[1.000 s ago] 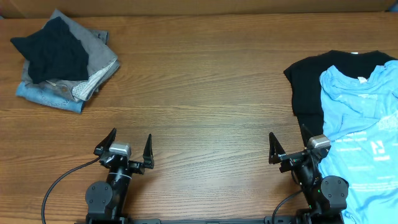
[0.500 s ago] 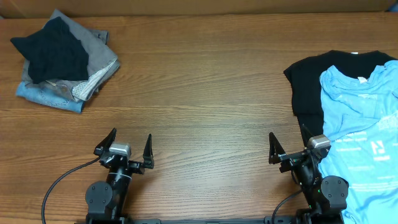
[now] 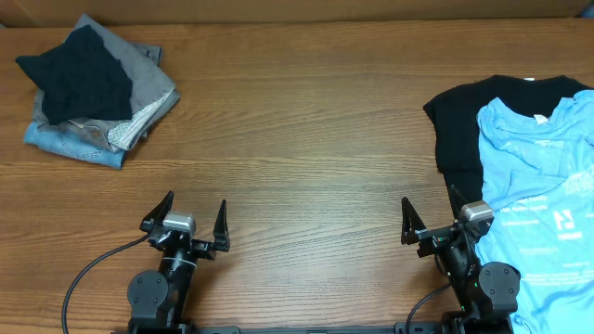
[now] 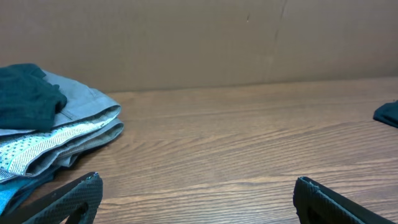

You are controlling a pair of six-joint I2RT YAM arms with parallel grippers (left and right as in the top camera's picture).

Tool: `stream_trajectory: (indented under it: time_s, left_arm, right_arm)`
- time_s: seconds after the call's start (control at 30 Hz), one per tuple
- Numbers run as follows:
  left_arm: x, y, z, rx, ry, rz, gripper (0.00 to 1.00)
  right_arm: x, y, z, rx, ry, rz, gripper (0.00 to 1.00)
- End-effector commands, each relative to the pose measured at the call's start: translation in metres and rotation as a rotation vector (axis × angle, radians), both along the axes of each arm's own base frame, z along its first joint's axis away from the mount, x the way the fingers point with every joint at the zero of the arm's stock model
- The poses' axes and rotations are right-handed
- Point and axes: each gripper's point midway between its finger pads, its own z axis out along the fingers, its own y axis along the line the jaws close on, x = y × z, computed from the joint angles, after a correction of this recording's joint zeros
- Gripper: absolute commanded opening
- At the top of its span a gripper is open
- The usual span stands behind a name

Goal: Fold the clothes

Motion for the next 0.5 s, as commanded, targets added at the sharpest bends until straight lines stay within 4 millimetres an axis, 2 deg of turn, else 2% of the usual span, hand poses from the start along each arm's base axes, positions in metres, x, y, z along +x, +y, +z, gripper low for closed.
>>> stream_trajectory:
  time_s: [0.0, 0.17, 0.3, 0.4, 0.47]
  left_arm:
    - [-0.001, -0.003, 0.003, -0.011, -0.014, -0.019, 1.00]
    - [-0.002, -0.009, 0.007, -0.014, -0.031, -0.055, 1.00]
    - [-0.007, -0.026, 0.018, -0.090, -0.043, -0.154, 1.00]
    - [-0.014, -0.029, 0.046, -0.120, -0.087, -0.178, 1.00]
    - [-0.020, -0.028, 0.076, -0.117, -0.146, -0.179, 1.00]
  right_arm:
    - [-0.001, 0.001, 0.004, -0.002, -0.017, 0.007, 1.00]
    - [-0.004, 0.010, 0.004, 0.002, -0.017, 0.060, 1.00]
    - [-0.006, 0.016, 0.009, 0.058, -0.017, 0.095, 1.00]
    - [-0.010, 0.017, 0.034, 0.154, -0.044, 0.102, 1.00]
    - [-0.017, 0.018, 0.062, 0.160, -0.097, 0.113, 1.00]
